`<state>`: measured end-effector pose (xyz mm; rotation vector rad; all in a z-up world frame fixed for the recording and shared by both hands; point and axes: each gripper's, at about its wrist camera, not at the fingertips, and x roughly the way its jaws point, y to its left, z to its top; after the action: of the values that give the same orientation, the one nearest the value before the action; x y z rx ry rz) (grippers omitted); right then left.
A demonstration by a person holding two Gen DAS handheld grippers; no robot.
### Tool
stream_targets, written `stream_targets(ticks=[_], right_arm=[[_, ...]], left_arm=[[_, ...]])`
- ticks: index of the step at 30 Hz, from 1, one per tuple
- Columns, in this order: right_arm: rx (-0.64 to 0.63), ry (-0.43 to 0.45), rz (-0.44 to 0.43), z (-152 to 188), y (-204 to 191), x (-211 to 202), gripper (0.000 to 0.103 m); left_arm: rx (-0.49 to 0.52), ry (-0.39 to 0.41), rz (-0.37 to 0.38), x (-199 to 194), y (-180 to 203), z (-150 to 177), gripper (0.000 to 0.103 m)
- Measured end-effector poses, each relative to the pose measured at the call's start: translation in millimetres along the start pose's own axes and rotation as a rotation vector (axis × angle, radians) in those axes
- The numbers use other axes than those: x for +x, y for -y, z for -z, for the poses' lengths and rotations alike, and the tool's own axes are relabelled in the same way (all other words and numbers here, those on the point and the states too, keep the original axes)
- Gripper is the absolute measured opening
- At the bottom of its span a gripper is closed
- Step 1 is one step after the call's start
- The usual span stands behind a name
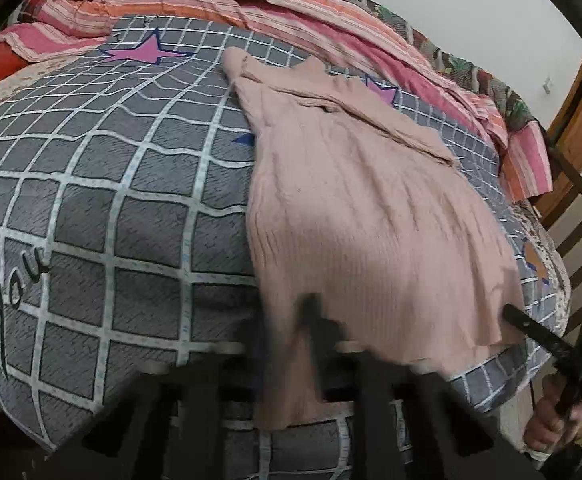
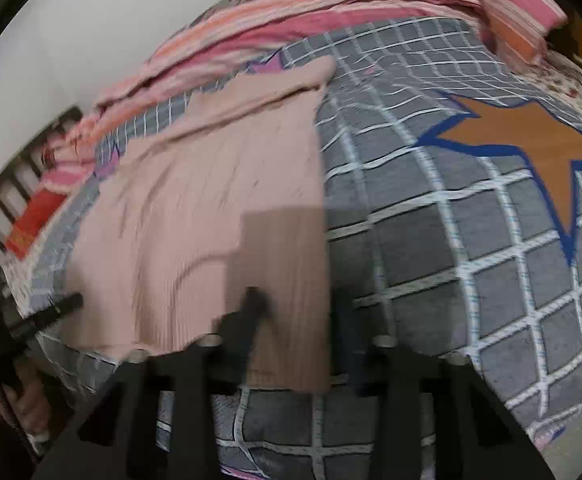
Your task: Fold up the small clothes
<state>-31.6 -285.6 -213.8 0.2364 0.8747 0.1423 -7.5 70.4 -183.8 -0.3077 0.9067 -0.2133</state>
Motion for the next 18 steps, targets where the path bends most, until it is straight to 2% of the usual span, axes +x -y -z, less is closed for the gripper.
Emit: stream_targets(ticks=[1,3,6,10,13,14,15,18], right_arm=[[-0.036,0.002,-0.003,0.6,-5.9,2.5,0.01],[-0.077,0.028,-0.008,1.0,-8.0,-2.4,0.005],[-0.018,0.074,-0.009,0.0,14.9,-18.9,0.005],[0.029,0.018,-0.038,0.6,30.3,-12.7,0.007],[0.043,-0.005,-0.066,0.6,27.6,-9.7,0.02],[0.043,-0.008,-0.079,0.7,25.9,-9.5,0.03],[0.041,-0.008,-0.093,0.7,23.5,-9.4,0.035],[0.013,-0.028,-0.119,3.3,14.3,-6.9,0.035]], left_arm=[[-0.004,0.012,0.0,-4.0,-2.5,-1.5,0.007],[-0.013,0.038,0.003,-12.9,-10.1,-2.5,0.006],[-0.018,0.042,0.019,-20.1,-20.0,-0.2,0.007],[-0.033,0.002,0.039,-11.0,-20.8,4.6,0.008],[-0.043,-0.044,0.047,-3.1,-19.4,11.8,0.012],[-0.039,-0.042,0.057,-4.4,-18.4,14.5,0.015],[-0.037,-0.044,0.065,-5.1,-17.4,16.3,0.02],[-0.04,-0.041,0.095,-8.2,-13.2,21.4,0.035]])
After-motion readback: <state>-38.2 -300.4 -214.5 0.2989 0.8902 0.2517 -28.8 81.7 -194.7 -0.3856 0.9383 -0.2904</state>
